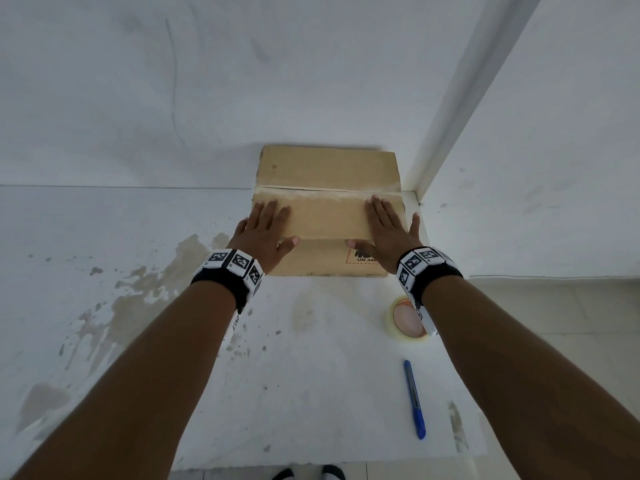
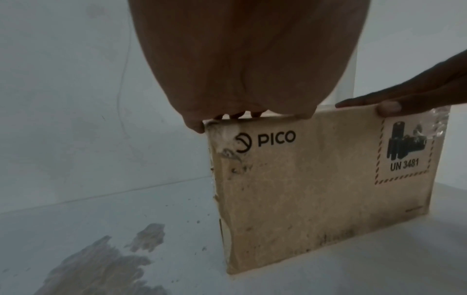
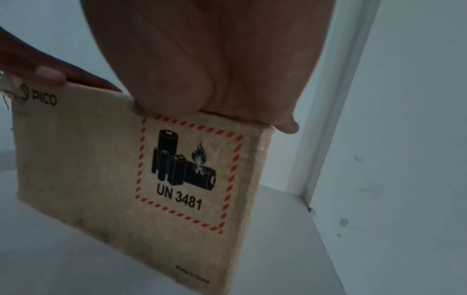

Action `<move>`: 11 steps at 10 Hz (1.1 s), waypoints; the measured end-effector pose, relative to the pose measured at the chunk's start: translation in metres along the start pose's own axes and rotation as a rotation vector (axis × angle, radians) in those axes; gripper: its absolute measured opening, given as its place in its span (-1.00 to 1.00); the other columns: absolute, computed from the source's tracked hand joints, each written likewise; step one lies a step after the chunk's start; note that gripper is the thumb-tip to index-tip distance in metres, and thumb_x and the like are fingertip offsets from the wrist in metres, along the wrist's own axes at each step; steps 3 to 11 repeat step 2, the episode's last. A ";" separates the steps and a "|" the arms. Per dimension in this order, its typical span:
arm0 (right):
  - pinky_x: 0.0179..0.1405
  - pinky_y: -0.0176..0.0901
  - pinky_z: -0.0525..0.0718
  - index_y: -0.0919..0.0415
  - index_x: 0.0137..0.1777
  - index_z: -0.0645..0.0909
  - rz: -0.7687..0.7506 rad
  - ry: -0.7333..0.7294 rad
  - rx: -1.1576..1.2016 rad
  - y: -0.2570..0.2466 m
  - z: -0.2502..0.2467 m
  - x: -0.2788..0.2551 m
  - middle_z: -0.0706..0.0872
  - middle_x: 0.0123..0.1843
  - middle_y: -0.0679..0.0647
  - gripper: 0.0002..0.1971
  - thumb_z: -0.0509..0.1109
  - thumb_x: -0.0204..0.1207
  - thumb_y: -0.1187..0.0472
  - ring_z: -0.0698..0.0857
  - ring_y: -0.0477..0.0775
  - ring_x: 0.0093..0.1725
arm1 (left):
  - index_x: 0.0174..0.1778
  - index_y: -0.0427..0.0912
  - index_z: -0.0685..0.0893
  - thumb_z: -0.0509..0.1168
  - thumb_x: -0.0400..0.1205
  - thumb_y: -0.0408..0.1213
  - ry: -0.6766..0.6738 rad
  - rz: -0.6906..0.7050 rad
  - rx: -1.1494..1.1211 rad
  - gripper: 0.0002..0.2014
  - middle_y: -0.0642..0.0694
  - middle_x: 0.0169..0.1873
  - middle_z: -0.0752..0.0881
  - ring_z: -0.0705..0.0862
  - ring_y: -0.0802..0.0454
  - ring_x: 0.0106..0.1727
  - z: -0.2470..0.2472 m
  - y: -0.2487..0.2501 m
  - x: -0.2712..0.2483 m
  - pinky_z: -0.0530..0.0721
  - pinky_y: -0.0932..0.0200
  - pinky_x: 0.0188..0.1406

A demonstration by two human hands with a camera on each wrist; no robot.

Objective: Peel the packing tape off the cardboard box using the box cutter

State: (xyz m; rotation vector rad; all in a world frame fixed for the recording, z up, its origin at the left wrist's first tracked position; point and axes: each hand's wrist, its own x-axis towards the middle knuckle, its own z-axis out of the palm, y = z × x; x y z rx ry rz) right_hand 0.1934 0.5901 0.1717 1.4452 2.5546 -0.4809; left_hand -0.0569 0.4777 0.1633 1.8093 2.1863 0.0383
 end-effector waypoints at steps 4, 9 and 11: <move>0.61 0.54 -0.35 0.11 0.76 -0.33 -0.032 0.080 0.068 -0.020 0.004 -0.021 -0.43 0.76 -0.08 -0.11 -0.05 0.65 -0.39 -0.39 0.00 0.74 | 0.77 -0.08 -0.06 0.03 0.75 0.17 0.066 0.062 -0.204 -0.26 -0.13 0.77 -0.05 -0.09 -0.11 0.77 -0.003 0.000 -0.027 0.14 -0.19 0.69; 0.61 0.54 -0.35 0.11 0.76 -0.33 -0.032 0.080 0.068 -0.020 0.004 -0.021 -0.43 0.76 -0.08 -0.11 -0.05 0.65 -0.39 -0.39 0.00 0.74 | 0.77 -0.08 -0.06 0.03 0.75 0.17 0.066 0.062 -0.204 -0.26 -0.13 0.77 -0.05 -0.09 -0.11 0.77 -0.003 0.000 -0.027 0.14 -0.19 0.69; 0.61 0.54 -0.35 0.11 0.76 -0.33 -0.032 0.080 0.068 -0.020 0.004 -0.021 -0.43 0.76 -0.08 -0.11 -0.05 0.65 -0.39 -0.39 0.00 0.74 | 0.77 -0.08 -0.06 0.03 0.75 0.17 0.066 0.062 -0.204 -0.26 -0.13 0.77 -0.05 -0.09 -0.11 0.77 -0.003 0.000 -0.027 0.14 -0.19 0.69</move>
